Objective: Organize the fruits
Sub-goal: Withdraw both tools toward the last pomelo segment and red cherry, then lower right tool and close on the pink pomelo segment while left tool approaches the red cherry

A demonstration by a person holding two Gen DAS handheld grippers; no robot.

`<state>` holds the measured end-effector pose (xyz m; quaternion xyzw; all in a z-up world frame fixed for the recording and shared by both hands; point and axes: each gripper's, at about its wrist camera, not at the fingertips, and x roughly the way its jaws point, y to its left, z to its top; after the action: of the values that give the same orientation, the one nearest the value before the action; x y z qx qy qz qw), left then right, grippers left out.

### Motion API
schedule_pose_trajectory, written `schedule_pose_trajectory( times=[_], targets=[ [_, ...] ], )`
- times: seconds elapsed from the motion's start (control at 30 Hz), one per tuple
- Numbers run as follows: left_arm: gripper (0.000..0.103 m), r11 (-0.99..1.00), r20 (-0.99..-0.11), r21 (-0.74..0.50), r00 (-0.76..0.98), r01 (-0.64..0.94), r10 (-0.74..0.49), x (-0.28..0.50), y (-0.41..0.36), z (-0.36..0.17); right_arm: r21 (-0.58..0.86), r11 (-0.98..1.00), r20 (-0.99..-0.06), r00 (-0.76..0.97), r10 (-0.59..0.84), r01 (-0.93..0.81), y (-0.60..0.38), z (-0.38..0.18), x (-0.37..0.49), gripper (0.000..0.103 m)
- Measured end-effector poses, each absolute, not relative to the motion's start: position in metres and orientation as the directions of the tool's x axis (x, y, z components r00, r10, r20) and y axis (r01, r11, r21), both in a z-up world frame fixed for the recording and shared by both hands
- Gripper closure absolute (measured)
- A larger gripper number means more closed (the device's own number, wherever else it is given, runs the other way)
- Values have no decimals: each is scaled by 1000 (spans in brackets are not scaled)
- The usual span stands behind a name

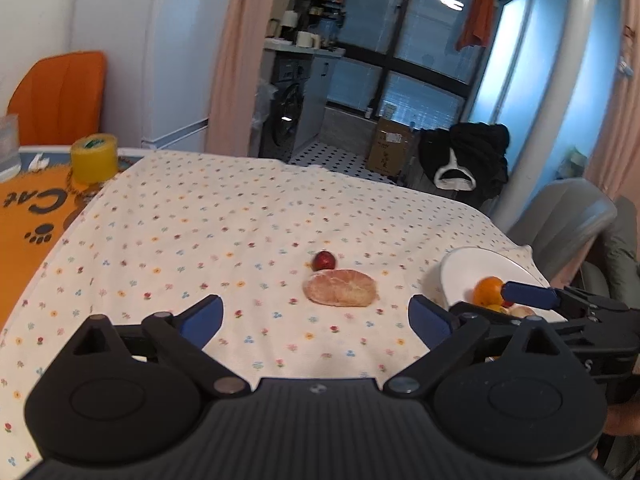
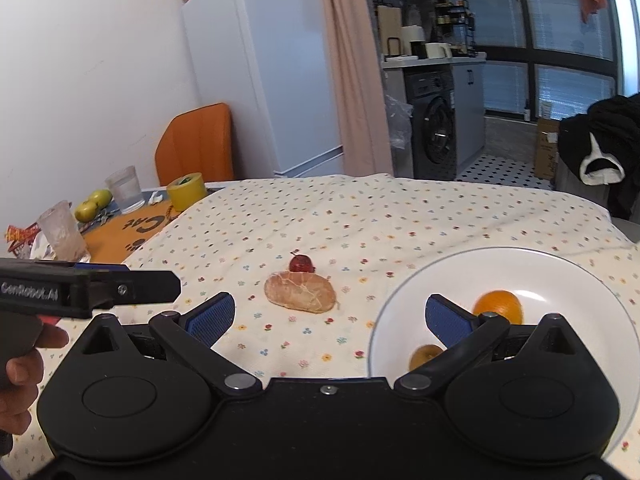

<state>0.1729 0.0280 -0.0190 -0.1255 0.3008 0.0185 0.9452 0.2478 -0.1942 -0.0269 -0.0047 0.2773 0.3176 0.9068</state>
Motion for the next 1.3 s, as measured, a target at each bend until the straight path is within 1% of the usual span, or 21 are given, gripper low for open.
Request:
schedule_pose_trajectory(
  times=[0.1, 0.2, 0.27, 0.4, 0.5, 0.57, 0.67, 0.9, 1.07, 1.13, 1.3],
  targets=[
    [5, 959, -572, -249, 819, -135, -34, 174, 40, -23, 146, 783, -507, 633, 585, -605, -185, -27, 250, 0],
    [5, 958, -579, -242, 815, -154, -15, 177, 48, -26, 128, 768, -513, 621, 593, -628, -174, -28, 254, 2],
    [5, 956, -585, -245, 811, -162, -13, 178, 54, -29, 122, 754, -522, 604, 602, -645, -167, -29, 258, 6],
    [5, 950, -594, -252, 804, -183, -2, 183, 63, -35, 111, 735, -539, 580, 610, -669, -155, -33, 266, 11],
    [5, 947, -598, -255, 802, -195, 4, 186, 68, -39, 100, 723, -553, 566, 611, -683, -147, -36, 272, 16],
    [6, 946, -600, -254, 800, -201, 9, 188, 71, -42, 93, 717, -561, 559, 611, -691, -143, -40, 276, 25],
    [6, 947, -604, -246, 797, -207, 17, 192, 72, -45, 79, 704, -579, 543, 609, -705, -135, -44, 282, 30],
    [7, 943, -620, -239, 784, -230, 33, 200, 78, -55, 60, 684, -601, 520, 606, -727, -122, -52, 299, 32],
    [7, 943, -631, -235, 775, -237, 38, 207, 80, -61, 58, 668, -615, 500, 609, -742, -112, -58, 313, 38],
    [7, 942, -635, -233, 772, -241, 41, 208, 81, -63, 91, 655, -616, 474, 629, -750, -109, -58, 317, 40],
    [7, 940, -638, -233, 768, -249, 45, 209, 84, -66, 75, 642, -617, 470, 631, -763, -96, -58, 320, 40]
  ],
)
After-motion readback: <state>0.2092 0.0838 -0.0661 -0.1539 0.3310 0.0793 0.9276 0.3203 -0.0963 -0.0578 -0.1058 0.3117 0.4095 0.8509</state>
